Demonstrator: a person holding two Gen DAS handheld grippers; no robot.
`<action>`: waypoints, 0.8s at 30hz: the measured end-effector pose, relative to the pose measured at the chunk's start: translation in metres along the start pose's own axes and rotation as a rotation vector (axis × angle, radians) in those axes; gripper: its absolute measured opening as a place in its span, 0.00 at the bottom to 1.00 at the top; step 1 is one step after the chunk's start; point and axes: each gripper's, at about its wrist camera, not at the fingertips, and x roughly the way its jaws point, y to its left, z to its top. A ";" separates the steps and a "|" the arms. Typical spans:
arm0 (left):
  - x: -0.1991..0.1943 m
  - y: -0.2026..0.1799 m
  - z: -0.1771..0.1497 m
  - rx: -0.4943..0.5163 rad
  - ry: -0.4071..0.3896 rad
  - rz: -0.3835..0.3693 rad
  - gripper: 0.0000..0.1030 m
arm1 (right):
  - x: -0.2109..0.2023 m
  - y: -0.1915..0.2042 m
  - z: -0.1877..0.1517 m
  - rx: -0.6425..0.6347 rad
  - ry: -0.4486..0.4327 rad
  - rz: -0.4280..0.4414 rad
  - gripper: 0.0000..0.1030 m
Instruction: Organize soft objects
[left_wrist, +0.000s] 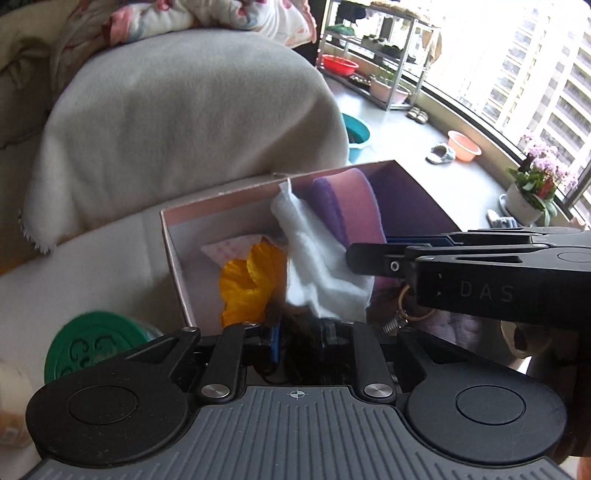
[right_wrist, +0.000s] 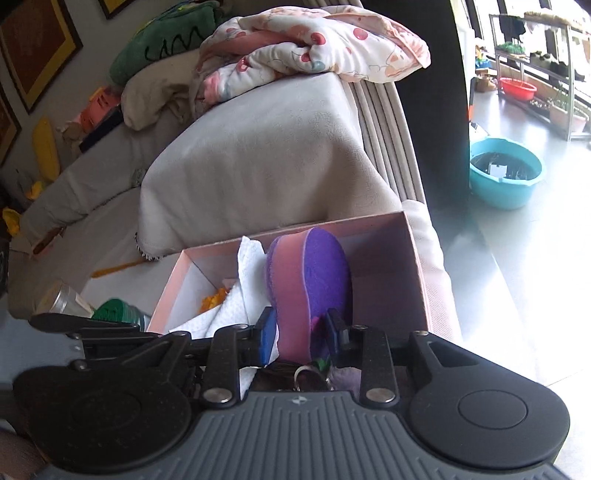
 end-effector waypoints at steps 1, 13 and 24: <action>0.002 -0.001 0.001 0.009 -0.002 0.008 0.21 | -0.001 0.002 0.000 -0.004 0.000 -0.010 0.29; -0.036 0.010 -0.015 -0.018 -0.104 -0.073 0.21 | -0.050 0.003 -0.022 0.014 -0.081 -0.078 0.33; -0.168 0.038 -0.183 -0.020 -0.207 0.082 0.23 | -0.126 0.077 -0.114 -0.194 -0.182 -0.088 0.58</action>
